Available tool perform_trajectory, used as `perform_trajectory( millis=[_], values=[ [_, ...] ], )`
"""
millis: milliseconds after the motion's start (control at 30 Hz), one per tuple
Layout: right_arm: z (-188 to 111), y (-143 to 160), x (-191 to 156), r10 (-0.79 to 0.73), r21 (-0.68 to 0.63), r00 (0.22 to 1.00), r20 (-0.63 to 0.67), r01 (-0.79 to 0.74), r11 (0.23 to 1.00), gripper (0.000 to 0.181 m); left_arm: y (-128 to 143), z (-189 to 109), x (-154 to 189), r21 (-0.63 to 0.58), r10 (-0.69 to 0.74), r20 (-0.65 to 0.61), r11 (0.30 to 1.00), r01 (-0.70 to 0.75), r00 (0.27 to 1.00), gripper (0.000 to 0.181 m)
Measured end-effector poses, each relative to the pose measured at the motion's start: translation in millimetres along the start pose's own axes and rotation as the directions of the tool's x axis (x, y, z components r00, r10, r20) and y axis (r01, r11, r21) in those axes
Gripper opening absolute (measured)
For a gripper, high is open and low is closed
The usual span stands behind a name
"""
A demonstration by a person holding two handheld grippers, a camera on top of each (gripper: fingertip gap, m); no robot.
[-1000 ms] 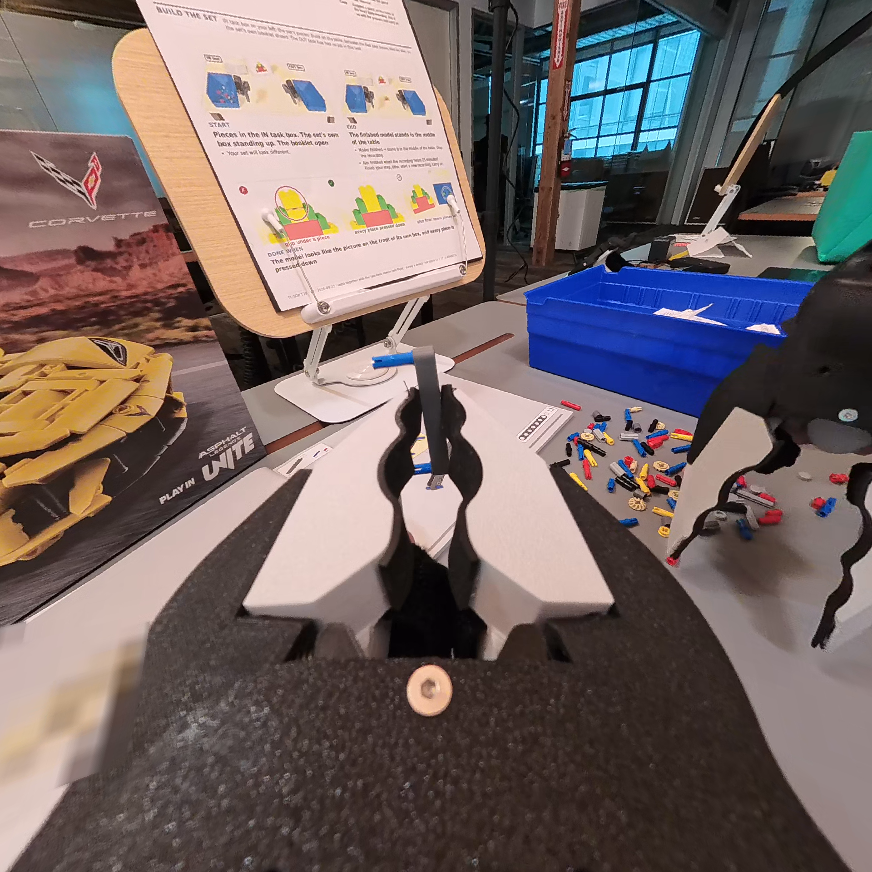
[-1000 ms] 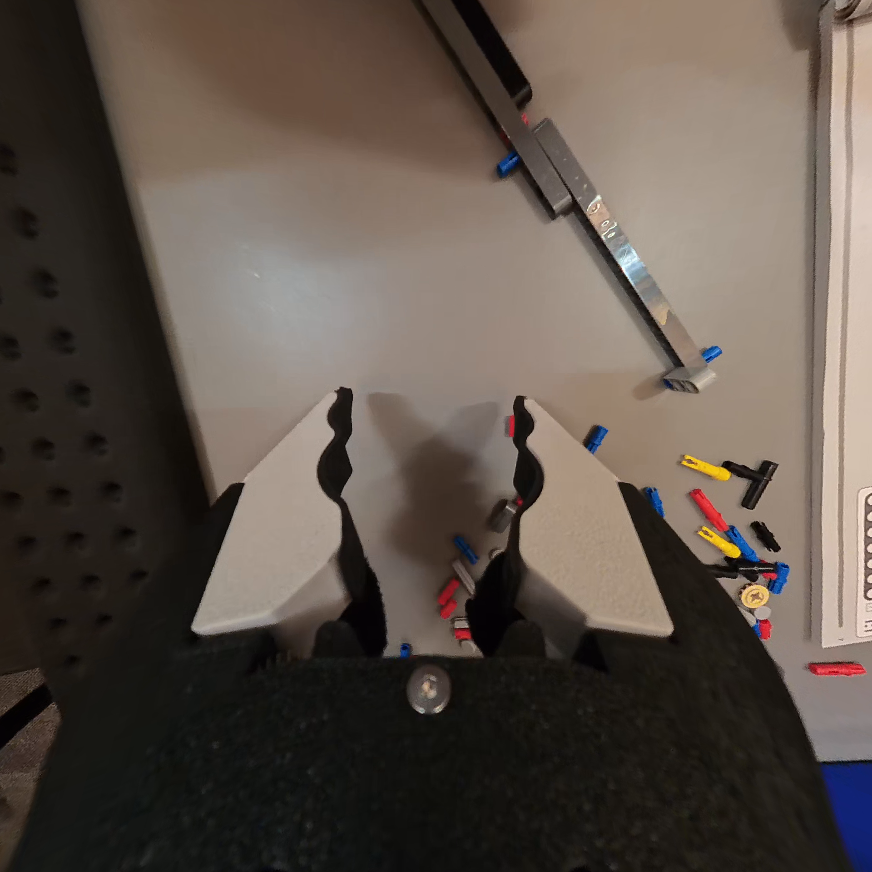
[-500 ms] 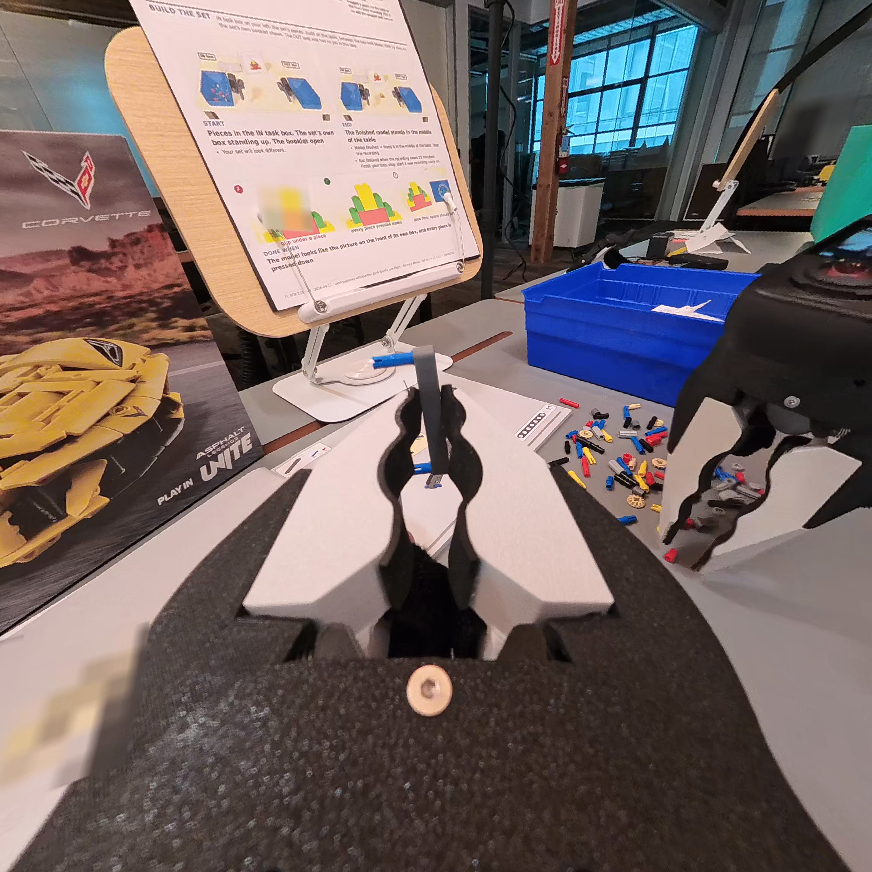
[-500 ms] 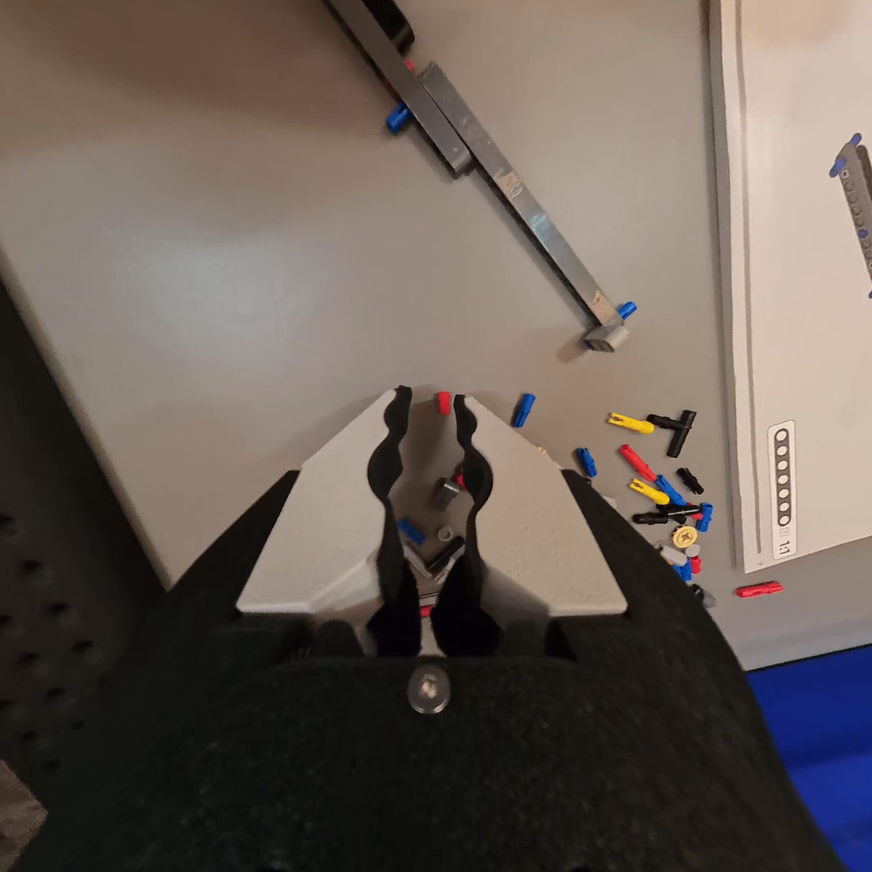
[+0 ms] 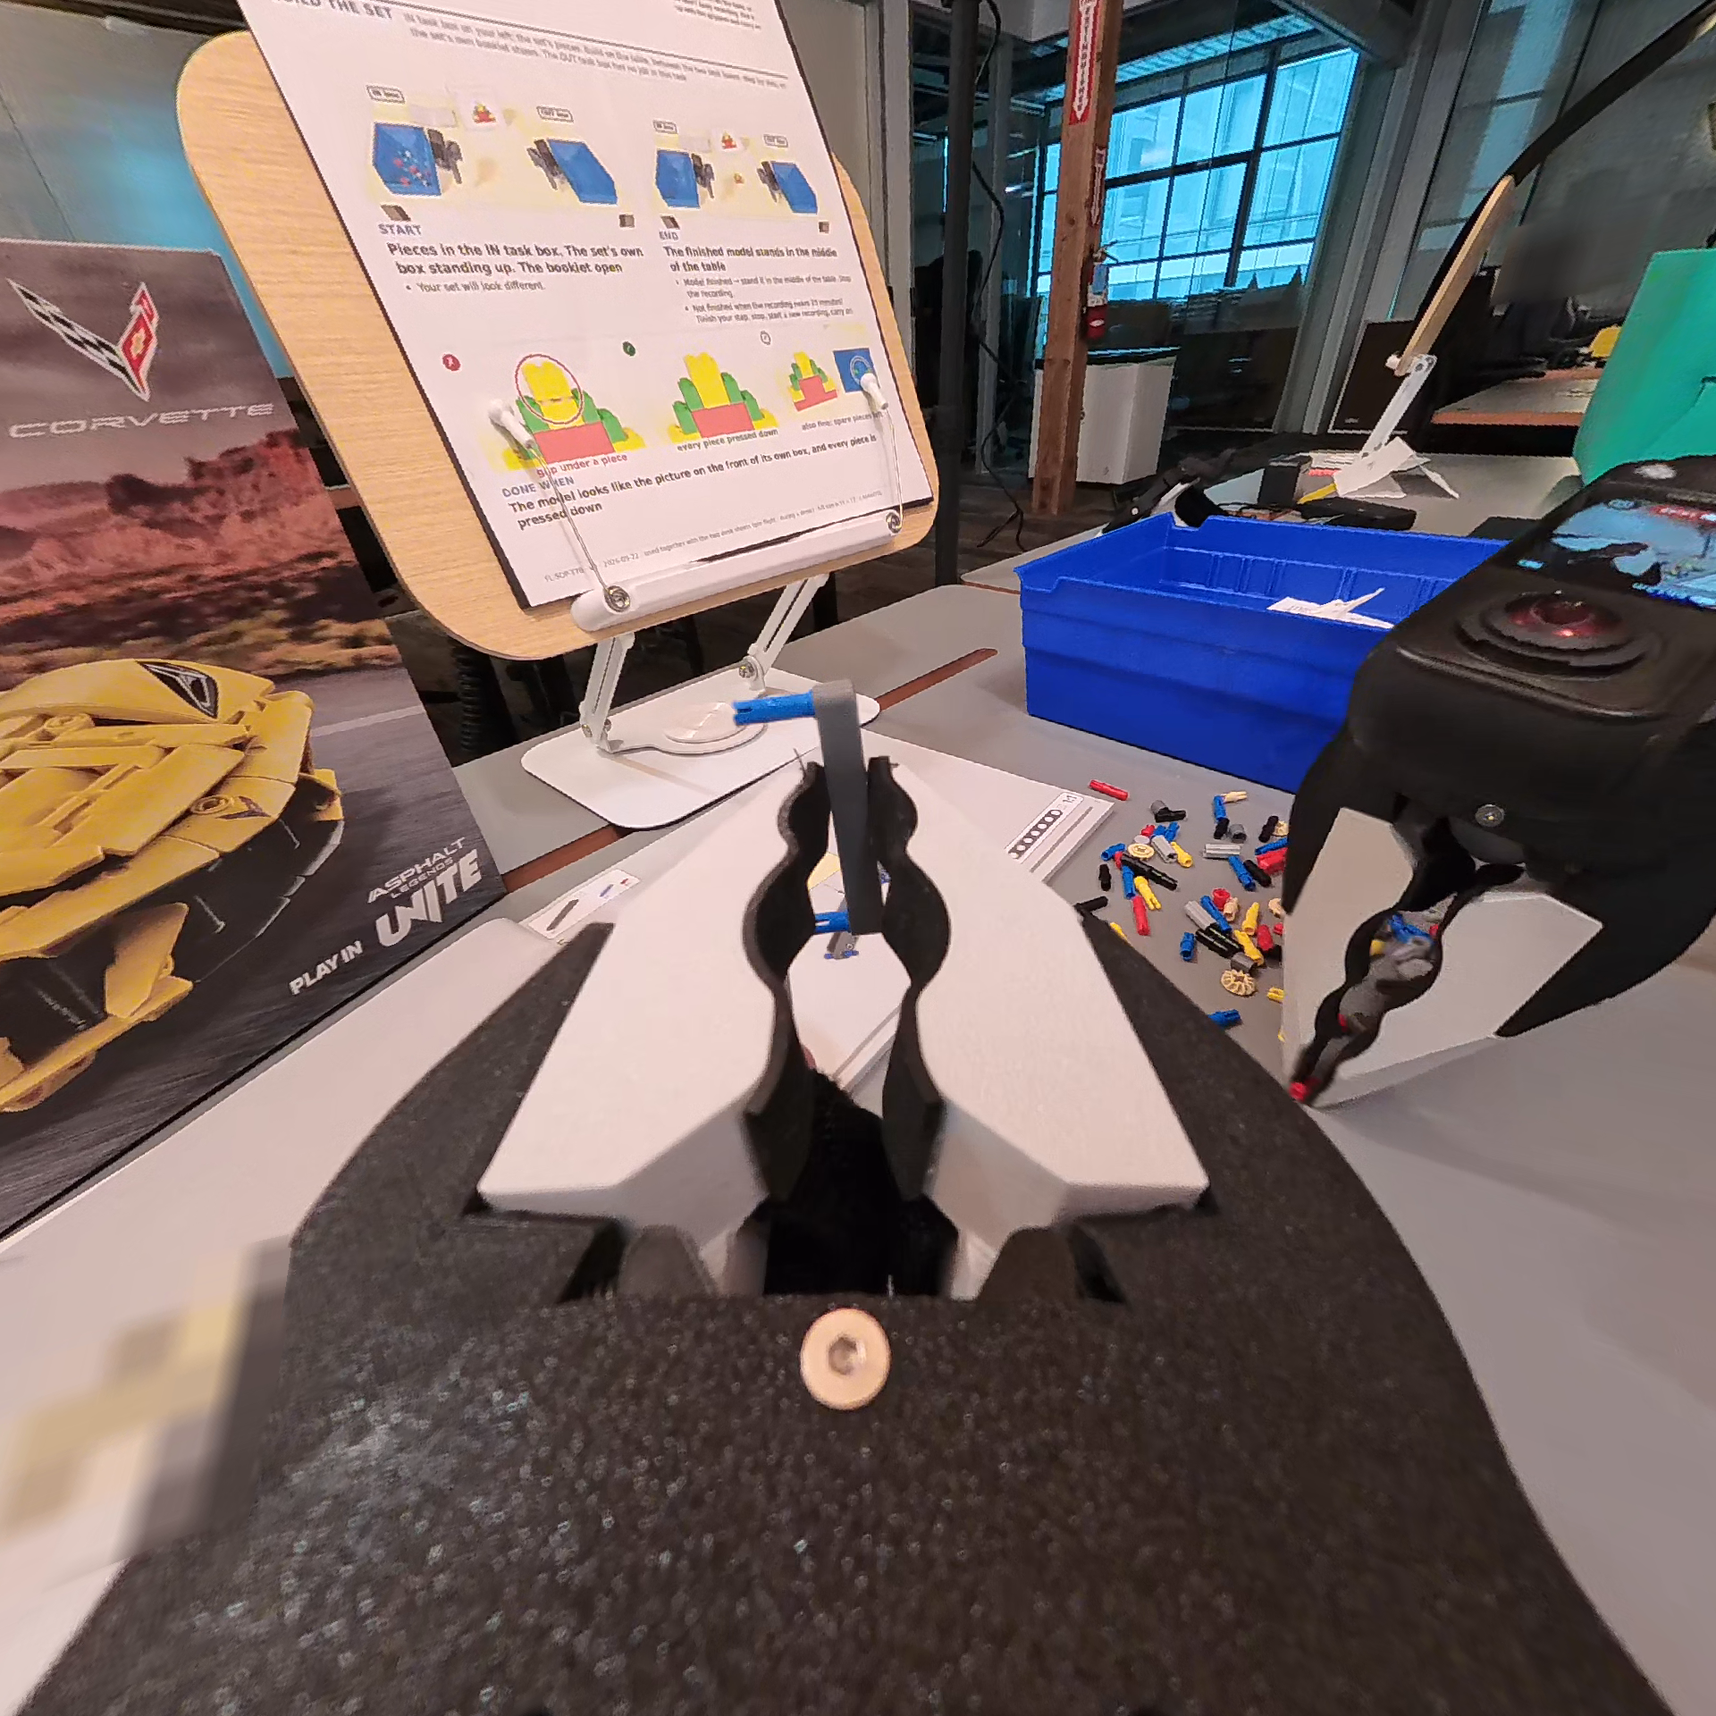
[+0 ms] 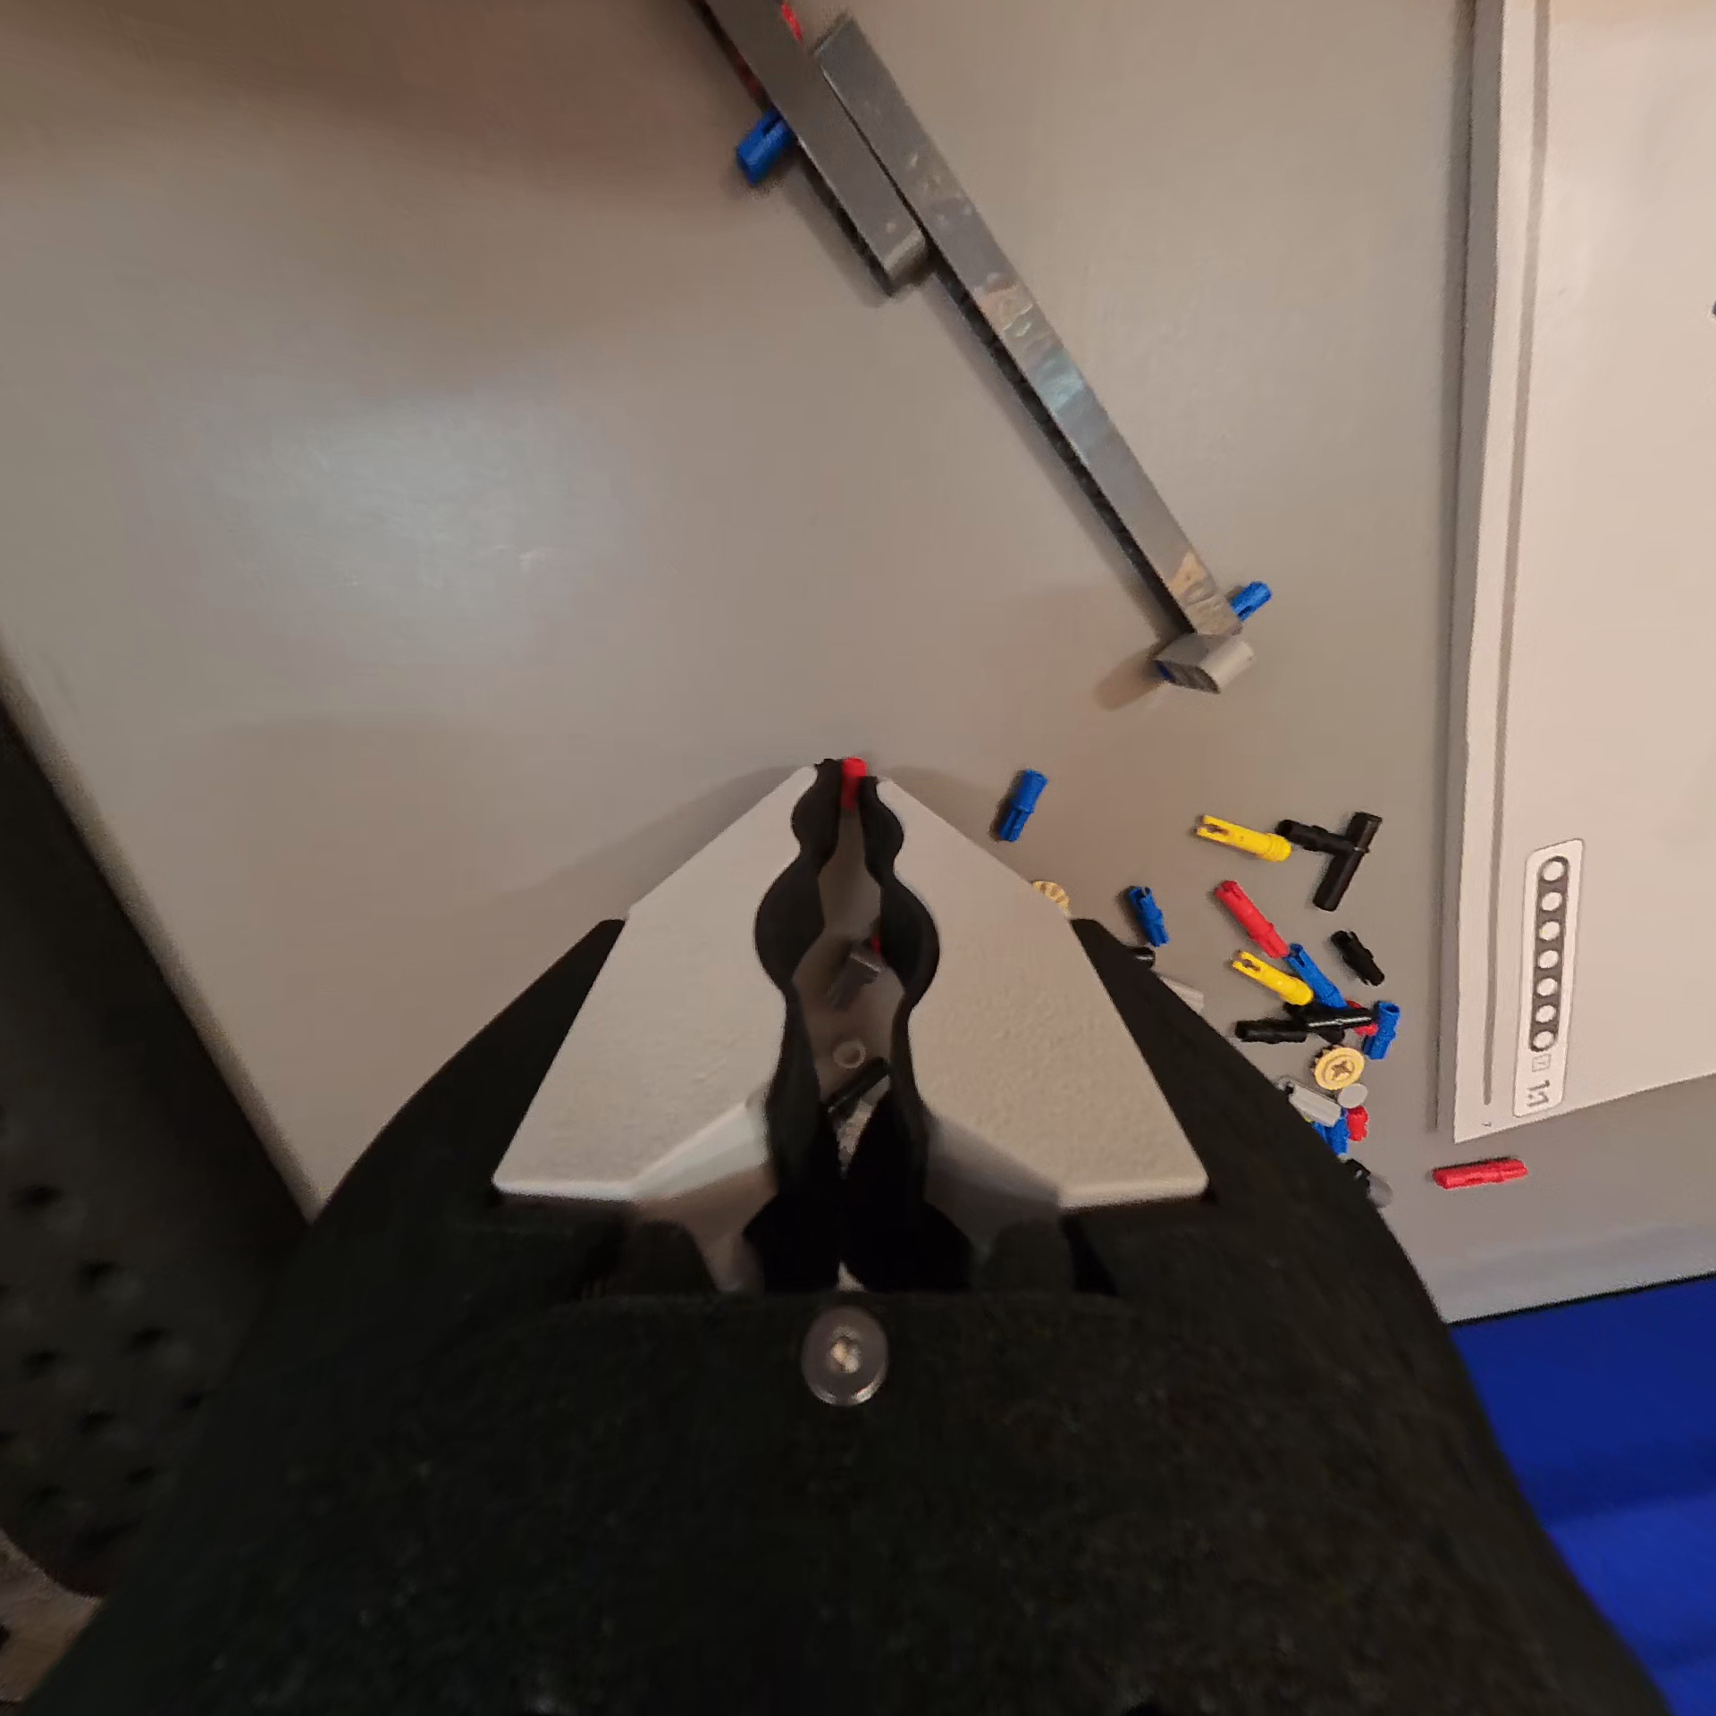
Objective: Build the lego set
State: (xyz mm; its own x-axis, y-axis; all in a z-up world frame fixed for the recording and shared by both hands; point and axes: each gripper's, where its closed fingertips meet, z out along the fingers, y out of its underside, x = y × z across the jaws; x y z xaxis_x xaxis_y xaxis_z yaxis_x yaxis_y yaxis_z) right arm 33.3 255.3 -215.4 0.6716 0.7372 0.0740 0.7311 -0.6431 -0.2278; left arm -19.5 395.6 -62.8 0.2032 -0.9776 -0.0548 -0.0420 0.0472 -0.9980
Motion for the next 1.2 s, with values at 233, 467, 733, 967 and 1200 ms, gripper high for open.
perform_trajectory(
  millis=[233,467,733,967,1200],
  values=[
    [-48,-72,24,0.256,0.536,0.963,0.08,-0.258,0.804,0.003,2,1,5,-0.017,-0.033,-0.033,0.999,0.033,0.999,0.006],
    [-127,-126,45,0.307,0.831,0.797,0.52,-0.555,0.032,0.003,6,3,29,-0.065,-0.196,-0.185,0.98,0.187,0.963,0.006],
    [-114,-132,42,0.347,0.888,0.87,0.349,-0.426,0.176,0.003,4,3,38,-0.061,-0.251,-0.242,0.968,0.243,0.938,0.006],
    [-113,-129,45,0.36,0.899,0.879,0.313,-0.396,0.187,0.003,6,4,45,-0.077,-0.242,-0.268,0.97,0.23,0.933,0.006],
    [-111,-129,41,0.335,0.889,0.879,0.339,-0.416,0.19,0.003,8,3,47,-0.092,-0.214,-0.291,0.976,0.195,0.933,0.006]
  ],
)
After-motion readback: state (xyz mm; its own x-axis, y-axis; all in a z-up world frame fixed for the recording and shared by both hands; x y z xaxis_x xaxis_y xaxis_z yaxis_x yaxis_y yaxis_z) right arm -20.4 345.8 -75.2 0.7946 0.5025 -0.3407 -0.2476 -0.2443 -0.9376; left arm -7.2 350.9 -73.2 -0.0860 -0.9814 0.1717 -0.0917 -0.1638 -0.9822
